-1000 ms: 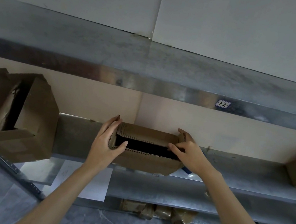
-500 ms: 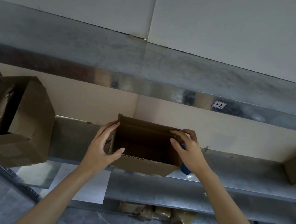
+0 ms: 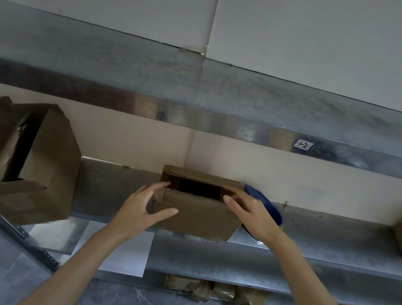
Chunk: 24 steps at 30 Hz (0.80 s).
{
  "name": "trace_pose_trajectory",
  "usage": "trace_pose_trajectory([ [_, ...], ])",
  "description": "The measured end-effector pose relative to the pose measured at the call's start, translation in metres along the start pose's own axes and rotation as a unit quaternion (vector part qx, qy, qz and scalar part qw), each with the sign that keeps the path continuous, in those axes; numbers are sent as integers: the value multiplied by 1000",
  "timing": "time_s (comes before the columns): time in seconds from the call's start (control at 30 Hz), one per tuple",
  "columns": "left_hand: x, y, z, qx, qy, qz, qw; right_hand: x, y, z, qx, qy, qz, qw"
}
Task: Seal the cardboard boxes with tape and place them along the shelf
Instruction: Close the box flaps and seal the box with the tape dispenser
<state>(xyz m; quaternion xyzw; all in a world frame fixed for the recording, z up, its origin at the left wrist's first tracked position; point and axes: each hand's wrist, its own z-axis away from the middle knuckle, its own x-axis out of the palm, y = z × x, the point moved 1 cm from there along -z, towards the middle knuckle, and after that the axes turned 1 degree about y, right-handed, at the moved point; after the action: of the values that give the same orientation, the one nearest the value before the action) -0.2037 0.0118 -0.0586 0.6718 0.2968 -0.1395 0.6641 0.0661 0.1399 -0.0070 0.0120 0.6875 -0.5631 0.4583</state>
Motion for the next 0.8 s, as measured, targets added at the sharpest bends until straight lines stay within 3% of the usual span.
trace_pose_trajectory([
  [0.17, 1, 5, -6, 8, 70, 8, 997, -5, 4, 4, -17, 8, 66, 998],
  [0.27, 2, 9, -9, 26, 130, 10, 991, -5, 18, 4, -35, 72, 116, 990],
  [0.43, 5, 11, -20, 54, 182, -19, 982, 3, 26, 3, -22, 161, 105, 981],
  [0.63, 1, 13, -34, 103, 108, -64, 987, 4, 19, -4, -49, 148, 137, 978],
  [0.8, 14, 9, -39, 64, 57, -8, 996, 17, 16, -9, -53, 103, 160, 980],
])
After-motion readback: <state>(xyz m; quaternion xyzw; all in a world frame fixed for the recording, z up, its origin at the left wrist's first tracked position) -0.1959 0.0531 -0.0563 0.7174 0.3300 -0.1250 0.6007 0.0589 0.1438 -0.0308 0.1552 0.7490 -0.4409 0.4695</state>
